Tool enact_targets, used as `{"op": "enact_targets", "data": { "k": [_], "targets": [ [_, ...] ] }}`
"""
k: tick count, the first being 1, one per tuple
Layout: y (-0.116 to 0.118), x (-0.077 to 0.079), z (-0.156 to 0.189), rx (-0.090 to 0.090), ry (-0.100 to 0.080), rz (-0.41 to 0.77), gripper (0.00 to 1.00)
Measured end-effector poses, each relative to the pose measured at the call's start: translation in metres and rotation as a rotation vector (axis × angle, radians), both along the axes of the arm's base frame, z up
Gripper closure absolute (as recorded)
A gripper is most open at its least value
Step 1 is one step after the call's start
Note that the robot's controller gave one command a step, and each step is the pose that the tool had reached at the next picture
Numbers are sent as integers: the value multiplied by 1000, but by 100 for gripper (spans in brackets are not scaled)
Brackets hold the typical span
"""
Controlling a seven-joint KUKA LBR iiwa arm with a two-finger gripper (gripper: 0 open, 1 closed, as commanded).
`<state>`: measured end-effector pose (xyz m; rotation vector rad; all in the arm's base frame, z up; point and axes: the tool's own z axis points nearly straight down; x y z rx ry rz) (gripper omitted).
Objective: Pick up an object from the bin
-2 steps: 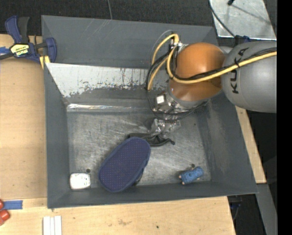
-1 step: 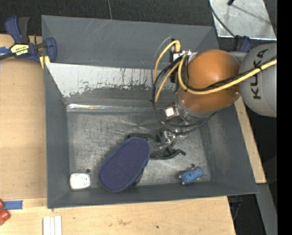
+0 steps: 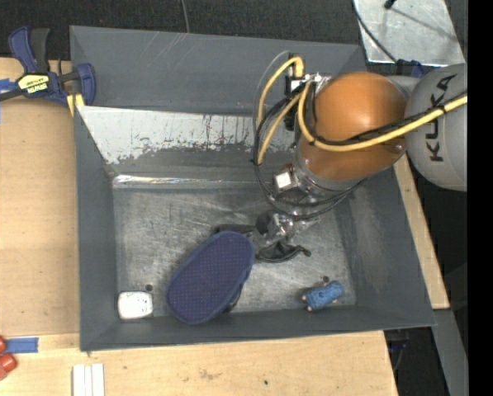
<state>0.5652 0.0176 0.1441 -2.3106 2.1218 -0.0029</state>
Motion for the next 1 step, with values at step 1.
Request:
{"op": "enact_targets", "data": {
  "k": [1],
  "targets": [
    [12, -9, 49, 0, -2, -24, 100]
  ]
}}
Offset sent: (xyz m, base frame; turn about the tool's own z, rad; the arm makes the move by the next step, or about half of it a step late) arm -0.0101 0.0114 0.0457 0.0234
